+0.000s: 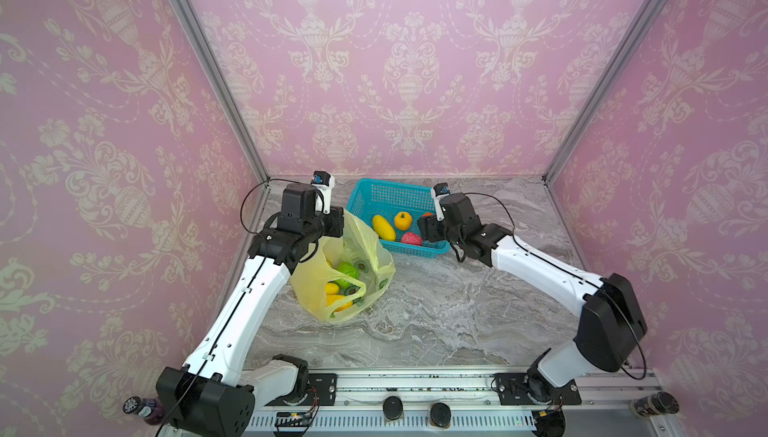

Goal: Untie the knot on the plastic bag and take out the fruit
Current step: 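Move the right gripper back into the bag mouth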

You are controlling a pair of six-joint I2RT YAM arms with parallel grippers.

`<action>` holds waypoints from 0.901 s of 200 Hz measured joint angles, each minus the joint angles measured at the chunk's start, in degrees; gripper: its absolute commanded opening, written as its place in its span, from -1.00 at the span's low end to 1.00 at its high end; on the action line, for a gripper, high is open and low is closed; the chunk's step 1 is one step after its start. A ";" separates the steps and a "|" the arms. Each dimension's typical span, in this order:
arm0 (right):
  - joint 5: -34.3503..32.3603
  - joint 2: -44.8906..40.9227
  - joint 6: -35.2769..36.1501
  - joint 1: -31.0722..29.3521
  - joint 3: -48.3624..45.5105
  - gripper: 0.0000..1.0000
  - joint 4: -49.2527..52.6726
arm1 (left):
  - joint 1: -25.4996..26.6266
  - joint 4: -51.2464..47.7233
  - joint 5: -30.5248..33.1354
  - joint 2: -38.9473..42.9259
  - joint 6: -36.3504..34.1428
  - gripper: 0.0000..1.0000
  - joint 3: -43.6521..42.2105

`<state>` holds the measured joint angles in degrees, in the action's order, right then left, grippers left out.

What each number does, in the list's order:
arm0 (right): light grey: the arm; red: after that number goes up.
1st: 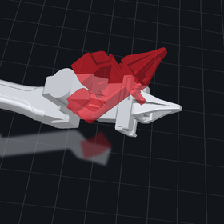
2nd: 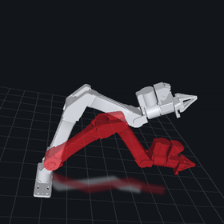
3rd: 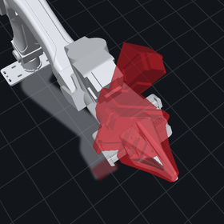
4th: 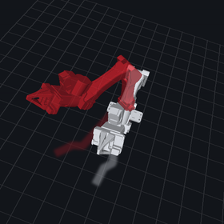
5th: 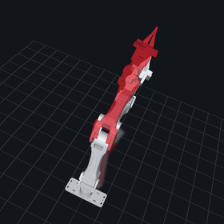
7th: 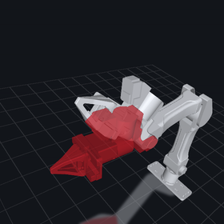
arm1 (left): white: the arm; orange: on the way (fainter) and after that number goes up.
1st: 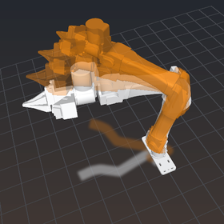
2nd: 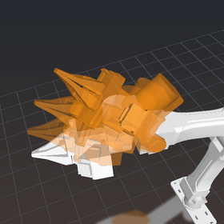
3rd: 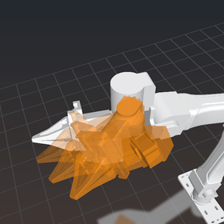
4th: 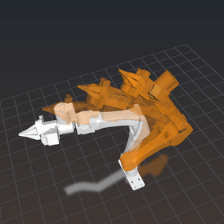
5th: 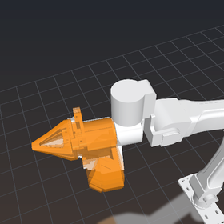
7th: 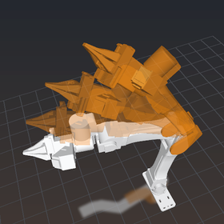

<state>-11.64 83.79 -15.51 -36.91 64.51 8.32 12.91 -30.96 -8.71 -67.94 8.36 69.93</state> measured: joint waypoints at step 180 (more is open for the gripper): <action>7.63 2.84 10.36 -29.73 -13.94 -0.74 -23.87 | -0.07 0.04 0.00 0.00 0.02 -1.00 0.00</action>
<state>-4.01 86.63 -5.15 -66.63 50.57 -15.55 12.84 -30.92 -8.71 -67.94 8.38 69.93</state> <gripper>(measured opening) 0.157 0.047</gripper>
